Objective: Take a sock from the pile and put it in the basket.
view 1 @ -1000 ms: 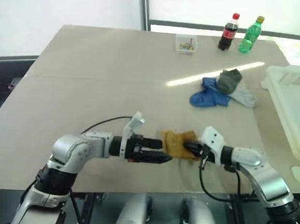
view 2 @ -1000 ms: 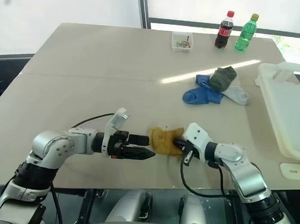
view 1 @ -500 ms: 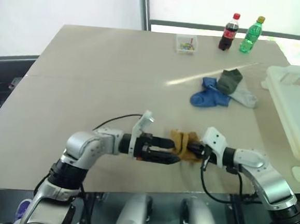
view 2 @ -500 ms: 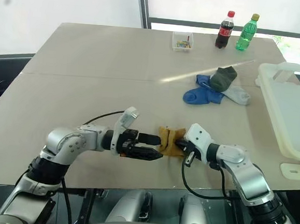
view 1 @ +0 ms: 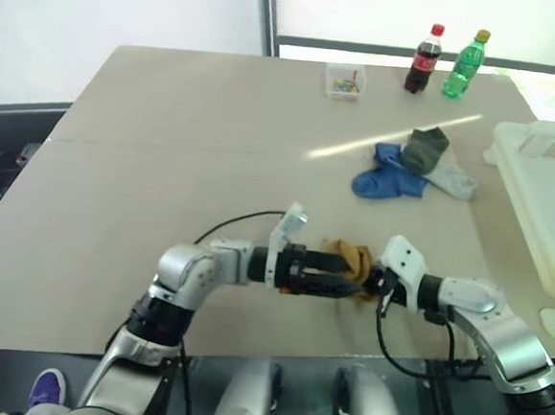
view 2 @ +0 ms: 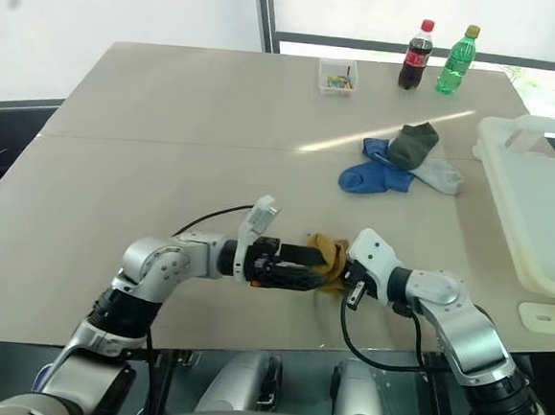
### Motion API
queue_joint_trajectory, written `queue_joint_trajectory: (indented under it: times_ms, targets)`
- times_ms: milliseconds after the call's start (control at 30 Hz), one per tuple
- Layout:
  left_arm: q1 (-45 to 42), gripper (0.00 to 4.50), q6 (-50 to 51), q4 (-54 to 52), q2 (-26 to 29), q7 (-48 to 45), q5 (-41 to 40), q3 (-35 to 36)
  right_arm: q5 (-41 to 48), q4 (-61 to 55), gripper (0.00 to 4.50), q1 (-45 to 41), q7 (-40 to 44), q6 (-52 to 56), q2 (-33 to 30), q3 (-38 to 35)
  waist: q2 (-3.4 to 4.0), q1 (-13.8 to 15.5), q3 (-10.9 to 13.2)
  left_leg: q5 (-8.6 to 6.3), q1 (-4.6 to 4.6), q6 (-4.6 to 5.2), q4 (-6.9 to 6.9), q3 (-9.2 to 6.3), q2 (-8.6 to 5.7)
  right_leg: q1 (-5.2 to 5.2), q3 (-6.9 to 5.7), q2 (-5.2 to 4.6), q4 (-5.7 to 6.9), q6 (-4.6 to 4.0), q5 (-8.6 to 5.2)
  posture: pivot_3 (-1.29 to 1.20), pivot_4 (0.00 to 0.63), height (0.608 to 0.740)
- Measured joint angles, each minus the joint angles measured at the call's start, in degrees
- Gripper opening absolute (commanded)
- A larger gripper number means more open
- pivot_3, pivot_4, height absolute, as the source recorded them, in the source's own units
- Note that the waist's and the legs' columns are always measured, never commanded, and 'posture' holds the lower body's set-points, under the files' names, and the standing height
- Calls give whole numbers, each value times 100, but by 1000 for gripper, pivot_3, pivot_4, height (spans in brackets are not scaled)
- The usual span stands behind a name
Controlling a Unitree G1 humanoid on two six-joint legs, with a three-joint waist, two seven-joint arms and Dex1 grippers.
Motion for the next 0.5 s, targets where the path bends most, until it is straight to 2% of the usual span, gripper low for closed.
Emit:
queue_joint_trajectory:
  times_ms: [300,500]
  targets:
    - [1,4500,-256,384,-541,391,322,-14,30,-85,42,58,-24,26,-95,-81,0,4,0,-1,-1,2,4,-1,-2,1,1,0,0,0,0,0,150,732]
    - [-1,4500,-304,411,-587,411,332,20,168,-238,42,147,-32,94,-126,-299,0,0,0,-1,-1,2,4,-3,0,0,0,2,1,0,0,0,150,732]
